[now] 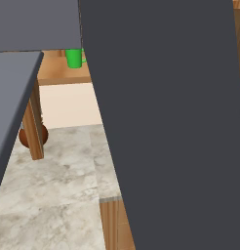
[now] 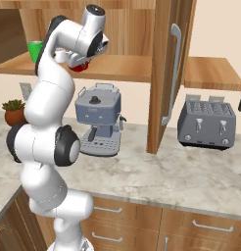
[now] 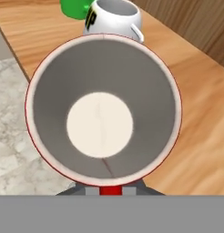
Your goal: Pick the mug on the counter and place it in the cabinet with the handle facing the right, like the mugs already inside.
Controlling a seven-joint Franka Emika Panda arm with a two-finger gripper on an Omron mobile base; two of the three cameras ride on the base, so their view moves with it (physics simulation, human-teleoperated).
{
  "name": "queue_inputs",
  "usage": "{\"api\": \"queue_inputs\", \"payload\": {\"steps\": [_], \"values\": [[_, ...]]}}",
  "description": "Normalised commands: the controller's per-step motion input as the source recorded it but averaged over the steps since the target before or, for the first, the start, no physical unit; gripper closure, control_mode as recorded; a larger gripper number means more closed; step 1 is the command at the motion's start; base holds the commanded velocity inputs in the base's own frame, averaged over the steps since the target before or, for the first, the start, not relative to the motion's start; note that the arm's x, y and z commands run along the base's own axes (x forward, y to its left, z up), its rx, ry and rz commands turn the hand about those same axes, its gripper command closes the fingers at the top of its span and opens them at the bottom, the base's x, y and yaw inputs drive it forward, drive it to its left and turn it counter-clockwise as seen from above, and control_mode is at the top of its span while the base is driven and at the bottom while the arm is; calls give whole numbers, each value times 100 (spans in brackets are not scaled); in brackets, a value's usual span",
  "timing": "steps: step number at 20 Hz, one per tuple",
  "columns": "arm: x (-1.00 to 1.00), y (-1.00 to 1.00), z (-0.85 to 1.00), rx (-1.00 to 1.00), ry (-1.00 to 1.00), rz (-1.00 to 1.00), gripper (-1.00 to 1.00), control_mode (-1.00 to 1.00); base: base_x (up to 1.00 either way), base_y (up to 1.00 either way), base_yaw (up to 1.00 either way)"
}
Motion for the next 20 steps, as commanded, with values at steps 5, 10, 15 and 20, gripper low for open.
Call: {"api": "queue_inputs", "payload": {"steps": [5,10,15,20], "values": [[23,0,-1,-8,0,0,100,-100,0,0,0],[22,0,-16,-7,0,0,100,-100,0,0,0],[22,0,-22,-4,0,1,100,-100,0,0,0],[19,0,-19,-4,0,3,100,-100,0,0,0]]}}
